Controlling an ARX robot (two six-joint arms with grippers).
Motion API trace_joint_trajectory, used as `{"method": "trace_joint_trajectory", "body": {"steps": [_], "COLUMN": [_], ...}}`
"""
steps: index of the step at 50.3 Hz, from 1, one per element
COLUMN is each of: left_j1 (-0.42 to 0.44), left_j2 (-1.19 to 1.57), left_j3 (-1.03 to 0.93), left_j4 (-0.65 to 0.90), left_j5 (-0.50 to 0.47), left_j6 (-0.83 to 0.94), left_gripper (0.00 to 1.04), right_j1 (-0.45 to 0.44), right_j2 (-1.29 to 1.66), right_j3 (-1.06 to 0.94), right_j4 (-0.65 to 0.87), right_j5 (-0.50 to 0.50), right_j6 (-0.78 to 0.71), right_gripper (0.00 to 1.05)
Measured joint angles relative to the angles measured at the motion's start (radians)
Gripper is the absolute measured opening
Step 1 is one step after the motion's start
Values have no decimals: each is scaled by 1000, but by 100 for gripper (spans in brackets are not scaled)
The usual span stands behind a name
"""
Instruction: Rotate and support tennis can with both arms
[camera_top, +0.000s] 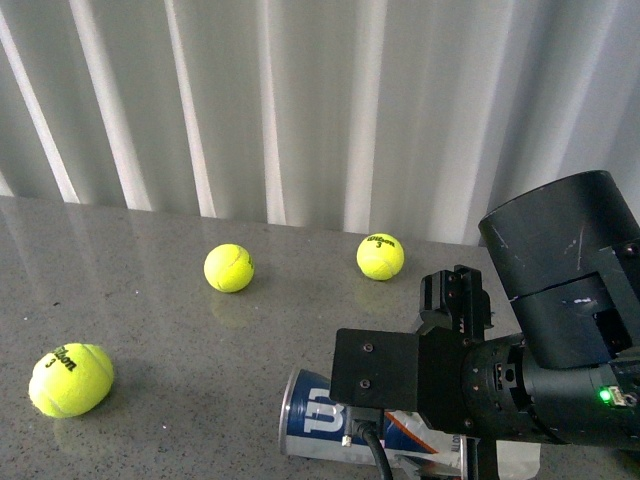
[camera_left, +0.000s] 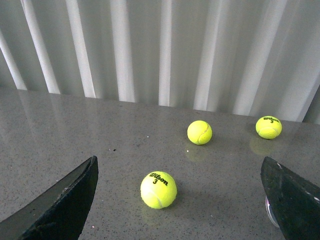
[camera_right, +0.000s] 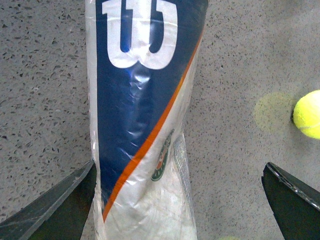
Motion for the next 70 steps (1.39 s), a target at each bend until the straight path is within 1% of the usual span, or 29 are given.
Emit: {"method": "trace_joint_trajectory", "body": {"steps": [8, 13, 18, 22, 25, 31, 32, 34, 39, 43, 44, 46, 48, 49, 50, 53, 54, 58, 59, 61, 65, 70], "left_j1": [0, 0, 0, 0, 0, 0, 0, 0, 0, 0, 0, 0, 0, 0, 0, 0, 0, 0, 0, 0, 0, 0], "left_j2": [0, 0, 0, 0, 0, 0, 0, 0, 0, 0, 0, 0, 0, 0, 0, 0, 0, 0, 0, 0, 0, 0], "left_j3": [0, 0, 0, 0, 0, 0, 0, 0, 0, 0, 0, 0, 0, 0, 0, 0, 0, 0, 0, 0, 0, 0], "left_j4": [0, 0, 0, 0, 0, 0, 0, 0, 0, 0, 0, 0, 0, 0, 0, 0, 0, 0, 0, 0, 0, 0], "left_j5": [0, 0, 0, 0, 0, 0, 0, 0, 0, 0, 0, 0, 0, 0, 0, 0, 0, 0, 0, 0, 0, 0], "left_j6": [0, 0, 0, 0, 0, 0, 0, 0, 0, 0, 0, 0, 0, 0, 0, 0, 0, 0, 0, 0, 0, 0], "left_gripper": [98, 98, 98, 98, 98, 98, 98, 98, 98, 98, 98, 98, 98, 98, 98, 98, 98, 98, 98, 98, 98, 98], "right_j1": [-4, -13, -61, -113, -157, -261, -290, -317, -392, -439, -458, -499, -510, -511, -511, -507, -507, -497, -496, -490, -444, -417], "right_j2": [-71, -159, -271, -324, -359, -441, -465, -492, -588, -672, -702, -801, -869, -897, -910, -969, -976, -1019, -1023, -1040, -1075, -1123], "right_j3": [-31, -66, -105, -123, -136, -175, -189, -205, -259, -302, -312, -352, -393, -415, -426, -473, -479, -523, -529, -551, -587, -622], "right_j4": [-26, -32, 30, 110, 180, 329, 367, 400, 461, 481, 460, 375, 337, 331, 330, 330, 331, 335, 335, 335, 333, 325], "right_j5": [-27, -82, -86, -41, 14, 157, 198, 233, 289, 292, 249, 110, 56, 47, 44, 42, 42, 51, 52, 60, 125, 125], "right_j6": [32, 84, 171, 241, 291, 407, 438, 464, 550, 634, 678, 821, 907, 941, 956, 1014, 1022, 1064, 1067, 1075, 1087, 1092], "right_gripper": [98, 98, 98, 98, 98, 98, 98, 98, 98, 97, 94, 84, 77, 73, 71, 61, 59, 45, 43, 36, 23, 8]}}
